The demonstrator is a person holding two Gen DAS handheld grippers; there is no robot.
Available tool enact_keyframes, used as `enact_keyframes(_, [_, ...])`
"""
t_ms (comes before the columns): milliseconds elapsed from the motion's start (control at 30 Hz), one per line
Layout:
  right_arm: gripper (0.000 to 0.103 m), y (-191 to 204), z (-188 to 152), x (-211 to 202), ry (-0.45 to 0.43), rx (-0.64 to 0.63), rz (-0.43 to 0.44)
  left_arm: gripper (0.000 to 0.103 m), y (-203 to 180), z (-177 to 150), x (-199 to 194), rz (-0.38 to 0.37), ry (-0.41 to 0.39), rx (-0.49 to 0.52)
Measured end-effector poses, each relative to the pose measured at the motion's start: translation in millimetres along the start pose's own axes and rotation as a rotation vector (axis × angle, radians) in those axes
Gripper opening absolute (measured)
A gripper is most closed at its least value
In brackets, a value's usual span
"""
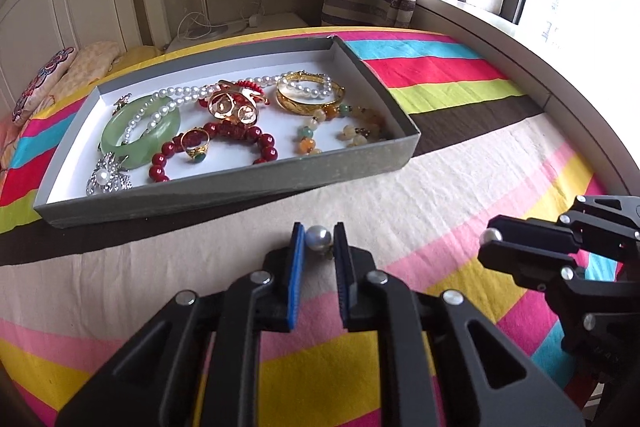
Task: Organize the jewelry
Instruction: 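Lower both pearl earrings into the box and open both tools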
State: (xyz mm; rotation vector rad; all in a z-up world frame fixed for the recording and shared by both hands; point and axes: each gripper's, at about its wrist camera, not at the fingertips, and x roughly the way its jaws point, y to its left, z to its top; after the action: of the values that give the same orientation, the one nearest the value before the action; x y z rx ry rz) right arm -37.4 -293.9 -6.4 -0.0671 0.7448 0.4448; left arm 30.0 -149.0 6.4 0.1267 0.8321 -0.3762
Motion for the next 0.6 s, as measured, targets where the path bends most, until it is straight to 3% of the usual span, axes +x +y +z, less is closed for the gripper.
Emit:
enact_keyframes(400, [0.016,1.8,1.4,-4.0,-0.025,-0.004,-0.02,0.014,12.8,-18.2,-25.6,0.039,-0.039,-0.036])
enact_keyframes(600, [0.016,16.4,25.5,-6.5,-0.064,-0.043,-0.024,0.014,23.0,-9.0,-40.7,0.067,-0.078,-0.051])
